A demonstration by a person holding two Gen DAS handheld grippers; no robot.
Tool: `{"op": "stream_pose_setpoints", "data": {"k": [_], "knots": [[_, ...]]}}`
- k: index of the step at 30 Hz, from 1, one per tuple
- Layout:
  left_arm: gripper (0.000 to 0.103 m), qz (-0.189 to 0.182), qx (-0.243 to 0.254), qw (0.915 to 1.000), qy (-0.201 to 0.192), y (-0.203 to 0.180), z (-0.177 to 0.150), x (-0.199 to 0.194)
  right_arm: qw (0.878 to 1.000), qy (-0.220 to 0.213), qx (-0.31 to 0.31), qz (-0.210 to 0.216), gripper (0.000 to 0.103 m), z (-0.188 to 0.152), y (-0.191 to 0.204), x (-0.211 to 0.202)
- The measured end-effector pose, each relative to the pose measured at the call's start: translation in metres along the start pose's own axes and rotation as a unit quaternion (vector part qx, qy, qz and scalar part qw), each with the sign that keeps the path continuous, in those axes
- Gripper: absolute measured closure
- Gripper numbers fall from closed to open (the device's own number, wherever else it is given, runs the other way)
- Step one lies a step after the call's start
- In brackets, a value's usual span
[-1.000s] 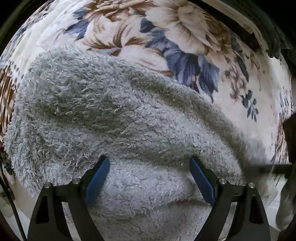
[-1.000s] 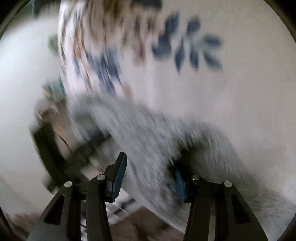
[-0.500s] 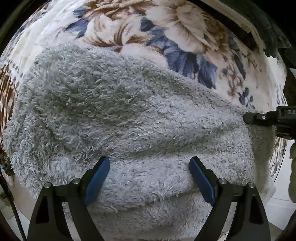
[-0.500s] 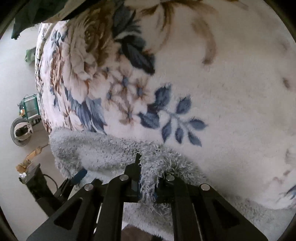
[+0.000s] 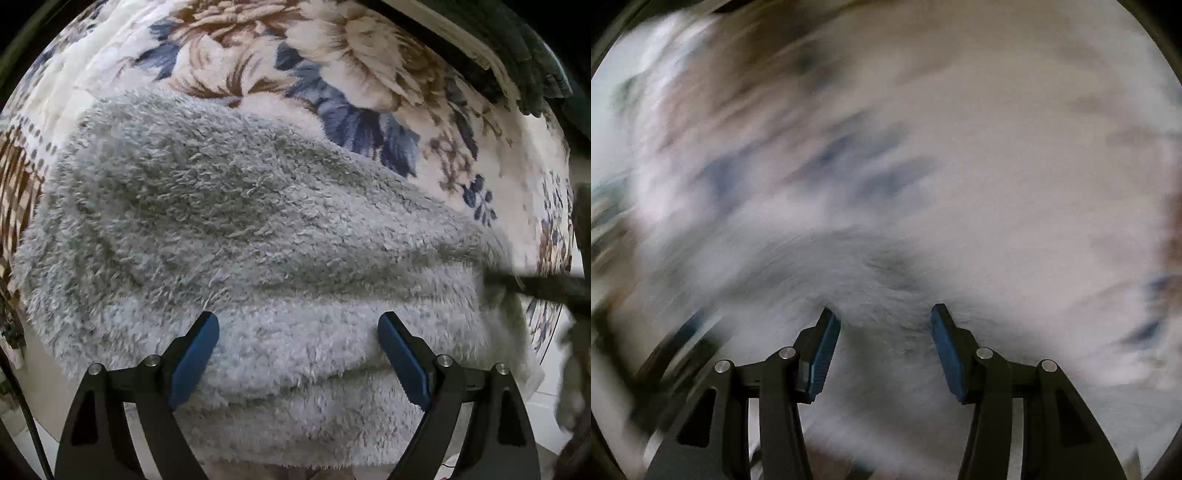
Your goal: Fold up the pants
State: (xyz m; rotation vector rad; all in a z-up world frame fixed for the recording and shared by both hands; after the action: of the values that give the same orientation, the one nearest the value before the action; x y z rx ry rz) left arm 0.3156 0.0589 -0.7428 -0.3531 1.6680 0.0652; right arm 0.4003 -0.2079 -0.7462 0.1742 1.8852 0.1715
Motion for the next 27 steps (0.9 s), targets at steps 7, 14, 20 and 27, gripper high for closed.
{"op": "stream_pose_setpoints", "data": {"k": [7,14,20,27], "knots": [[0.015,-0.017,-0.039,0.9986,-0.03,0.033,-0.045,-0.041,0.978,-0.105,0.107,0.147,0.034,-0.088,-0.017,-0.058],[0.017,-0.036,-0.155,0.9872,-0.008,0.101,-0.072,-0.035,0.923,-0.012,0.306,0.231,0.032,-0.254,-0.043,0.043],[0.088,-0.07,-0.192,0.9786,-0.026,0.124,-0.056,-0.02,0.865,-0.051,0.423,0.266,0.091,-0.282,-0.069,0.089],[0.097,-0.06,-0.178,0.9797,-0.071,0.129,-0.052,-0.041,0.904,-0.101,0.362,0.204,0.097,-0.298,-0.047,0.064]]}}
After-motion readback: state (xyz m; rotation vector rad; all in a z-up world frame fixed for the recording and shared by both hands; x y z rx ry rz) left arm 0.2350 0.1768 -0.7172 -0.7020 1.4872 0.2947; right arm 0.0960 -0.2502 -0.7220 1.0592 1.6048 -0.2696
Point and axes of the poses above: each gripper's, at about its wrist camera, not at the fingertips, and x roughly the way its jaws point, y to its left, z to its top, the point moved 9 cm from there along x, roughly the way its jaws point, and after that the axes turned 4 degrees about y, right-handed, at the moved point
